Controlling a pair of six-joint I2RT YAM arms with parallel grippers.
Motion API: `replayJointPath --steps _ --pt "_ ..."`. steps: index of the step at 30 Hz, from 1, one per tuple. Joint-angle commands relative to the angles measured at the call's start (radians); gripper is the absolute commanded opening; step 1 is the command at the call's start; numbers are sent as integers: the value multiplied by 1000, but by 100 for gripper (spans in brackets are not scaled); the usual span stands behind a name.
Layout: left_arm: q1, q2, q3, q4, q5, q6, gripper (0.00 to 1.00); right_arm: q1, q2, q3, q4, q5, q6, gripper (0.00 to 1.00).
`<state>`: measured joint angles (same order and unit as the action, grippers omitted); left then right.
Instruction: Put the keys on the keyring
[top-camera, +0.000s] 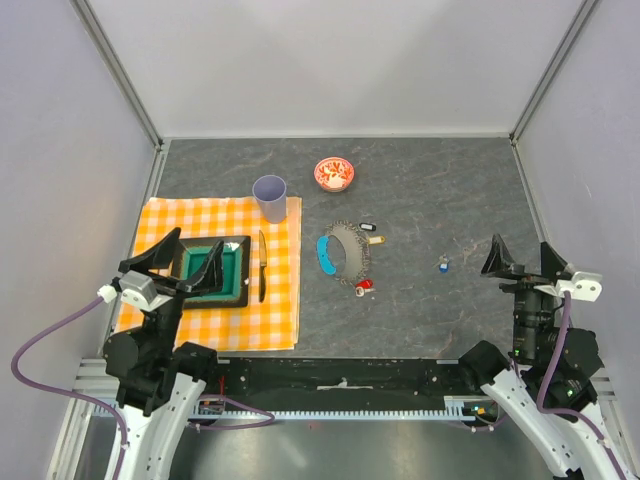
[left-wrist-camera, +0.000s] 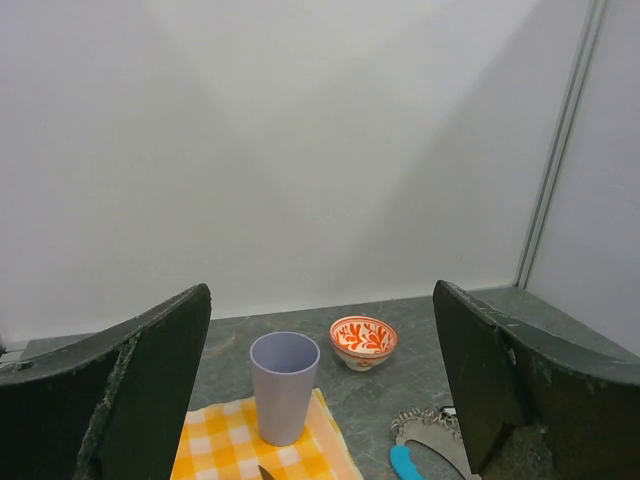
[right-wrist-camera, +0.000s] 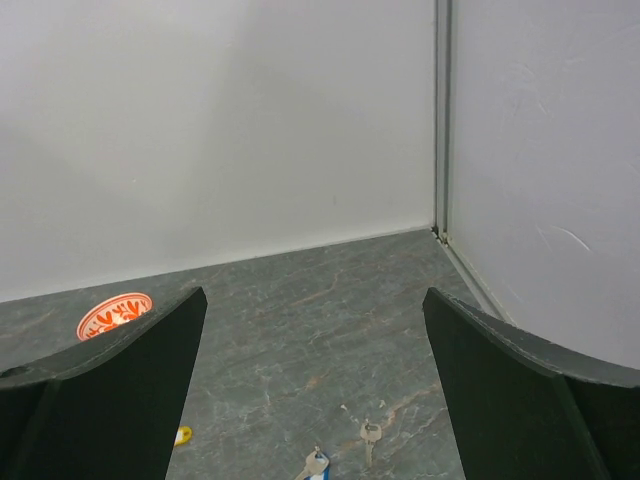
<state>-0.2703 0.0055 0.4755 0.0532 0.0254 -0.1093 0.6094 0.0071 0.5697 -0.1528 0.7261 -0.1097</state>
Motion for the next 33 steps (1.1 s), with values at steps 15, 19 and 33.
replayJointPath --steps 15,19,33 --pt "6 -78 31 -27 18 16 99 -22 13 -1 -5 -294 27 98" --pt "5 -76 35 -47 18 5 99 -20 73 32 -31 -326 30 98" --pt "-1 -84 97 -280 36 -32 99 -22 582 243 -319 -180 323 98"
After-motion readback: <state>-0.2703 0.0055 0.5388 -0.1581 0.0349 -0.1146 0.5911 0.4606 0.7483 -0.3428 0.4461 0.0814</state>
